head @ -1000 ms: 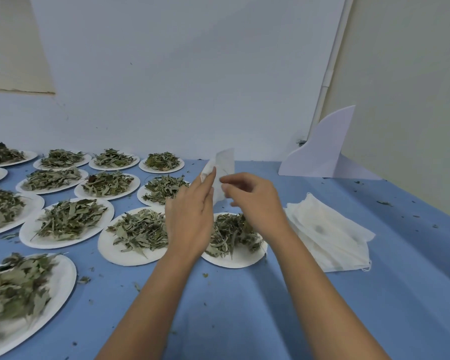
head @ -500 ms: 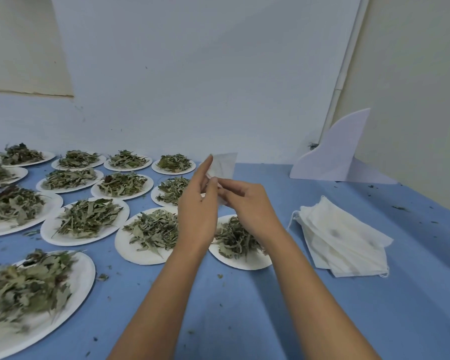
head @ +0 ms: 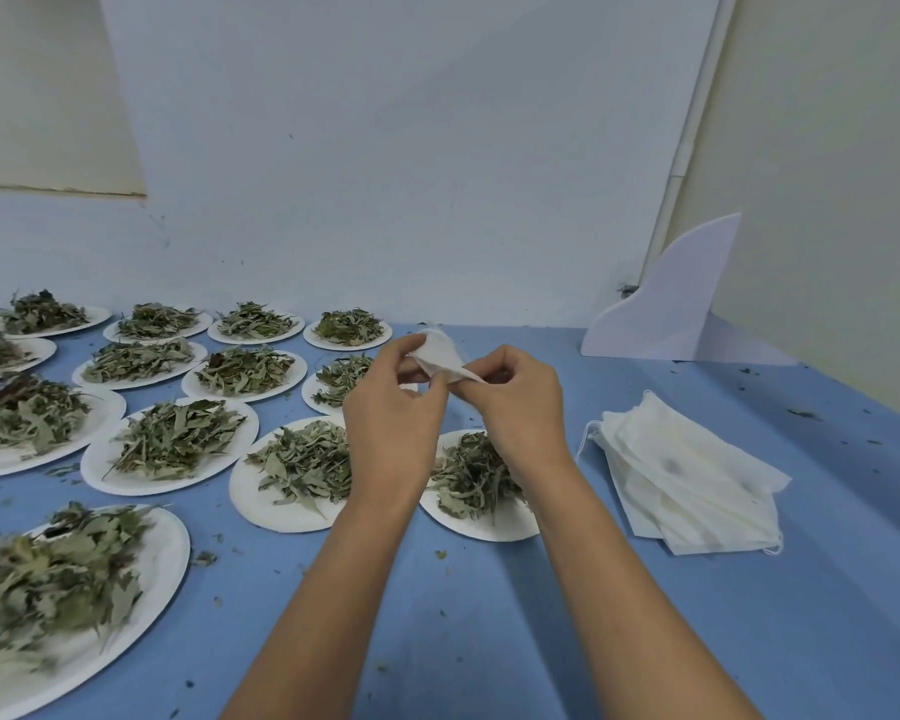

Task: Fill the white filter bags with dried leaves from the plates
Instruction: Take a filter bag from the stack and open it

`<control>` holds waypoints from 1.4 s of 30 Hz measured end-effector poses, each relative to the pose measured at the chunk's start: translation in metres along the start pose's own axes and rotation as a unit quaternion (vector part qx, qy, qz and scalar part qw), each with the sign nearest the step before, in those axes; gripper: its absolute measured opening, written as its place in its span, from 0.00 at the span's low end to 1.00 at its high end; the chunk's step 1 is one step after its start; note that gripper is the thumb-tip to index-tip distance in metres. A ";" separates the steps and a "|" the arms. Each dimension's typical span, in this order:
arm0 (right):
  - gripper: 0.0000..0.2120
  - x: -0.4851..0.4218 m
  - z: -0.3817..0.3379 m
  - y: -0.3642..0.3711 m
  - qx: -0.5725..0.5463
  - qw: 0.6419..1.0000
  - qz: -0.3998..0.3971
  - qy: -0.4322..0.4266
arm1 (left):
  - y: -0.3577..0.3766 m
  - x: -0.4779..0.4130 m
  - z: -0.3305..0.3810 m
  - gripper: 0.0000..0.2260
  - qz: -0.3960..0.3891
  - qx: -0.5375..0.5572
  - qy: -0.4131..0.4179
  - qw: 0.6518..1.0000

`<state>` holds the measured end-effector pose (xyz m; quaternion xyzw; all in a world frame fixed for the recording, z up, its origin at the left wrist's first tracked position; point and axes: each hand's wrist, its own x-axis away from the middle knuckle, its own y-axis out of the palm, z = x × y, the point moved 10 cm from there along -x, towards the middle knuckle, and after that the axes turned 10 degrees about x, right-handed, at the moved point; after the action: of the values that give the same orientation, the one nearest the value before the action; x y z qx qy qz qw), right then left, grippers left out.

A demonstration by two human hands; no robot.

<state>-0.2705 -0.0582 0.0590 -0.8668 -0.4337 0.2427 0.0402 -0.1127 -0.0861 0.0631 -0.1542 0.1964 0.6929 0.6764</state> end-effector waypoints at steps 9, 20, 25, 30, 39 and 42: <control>0.05 0.005 -0.004 0.018 -0.114 0.986 -0.116 0.036 | -0.020 -0.003 0.000 0.02 0.077 0.040 -0.005 0.996; 0.06 0.004 0.012 0.001 -0.052 0.995 0.007 0.084 | -0.016 0.000 0.001 0.09 0.075 0.065 -0.001 0.995; 0.02 0.004 0.004 -0.008 -0.007 0.998 0.058 0.039 | -0.007 0.000 0.002 0.16 0.026 -0.011 0.029 0.999; 0.01 0.005 -0.003 -0.016 0.052 0.993 0.102 0.004 | -0.009 0.001 0.006 0.22 0.045 -0.014 0.040 0.998; 0.01 0.008 -0.007 -0.018 0.059 0.991 0.117 -0.017 | -0.002 0.001 -0.002 0.22 0.013 0.009 0.003 1.000; 0.03 0.009 -0.011 -0.016 0.073 0.990 0.115 -0.039 | -0.006 -0.001 -0.001 0.19 0.030 -0.013 0.020 0.999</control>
<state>-0.2722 -0.0400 0.0699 -0.8954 -0.3136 0.3106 0.0585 -0.1070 -0.0875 0.0624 -0.1705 0.2054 0.7120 0.6495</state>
